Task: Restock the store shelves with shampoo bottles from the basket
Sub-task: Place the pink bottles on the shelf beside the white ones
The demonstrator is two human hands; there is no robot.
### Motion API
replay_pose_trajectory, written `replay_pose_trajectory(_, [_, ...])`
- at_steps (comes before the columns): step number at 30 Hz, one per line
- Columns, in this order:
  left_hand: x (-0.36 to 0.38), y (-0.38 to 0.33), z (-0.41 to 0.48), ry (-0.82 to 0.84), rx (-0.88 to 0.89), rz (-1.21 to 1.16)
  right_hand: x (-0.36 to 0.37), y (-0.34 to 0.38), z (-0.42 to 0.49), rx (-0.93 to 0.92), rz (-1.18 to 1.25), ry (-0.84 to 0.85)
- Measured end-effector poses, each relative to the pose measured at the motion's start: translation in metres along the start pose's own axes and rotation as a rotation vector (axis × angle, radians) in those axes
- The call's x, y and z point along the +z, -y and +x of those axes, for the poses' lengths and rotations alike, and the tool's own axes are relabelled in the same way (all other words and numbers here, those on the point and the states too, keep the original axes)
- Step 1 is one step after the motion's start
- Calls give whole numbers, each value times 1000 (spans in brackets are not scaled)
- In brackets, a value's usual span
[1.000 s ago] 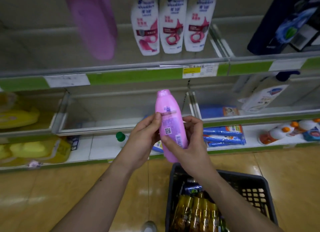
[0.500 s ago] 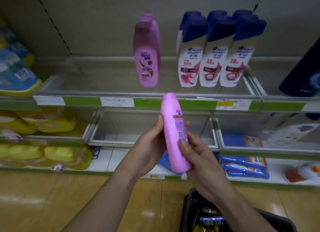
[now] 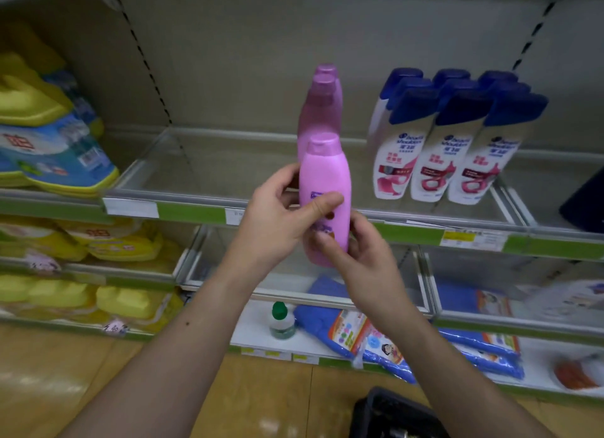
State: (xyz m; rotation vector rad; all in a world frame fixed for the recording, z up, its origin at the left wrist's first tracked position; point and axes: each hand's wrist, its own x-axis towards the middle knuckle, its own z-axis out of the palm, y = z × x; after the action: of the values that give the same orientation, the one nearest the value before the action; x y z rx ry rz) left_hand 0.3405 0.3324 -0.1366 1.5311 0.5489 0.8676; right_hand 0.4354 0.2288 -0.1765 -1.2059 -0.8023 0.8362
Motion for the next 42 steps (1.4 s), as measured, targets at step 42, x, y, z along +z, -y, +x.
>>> replay_pose_trajectory(42, [-41,49,94,229,-179,6,7,18,95,64,-411,3])
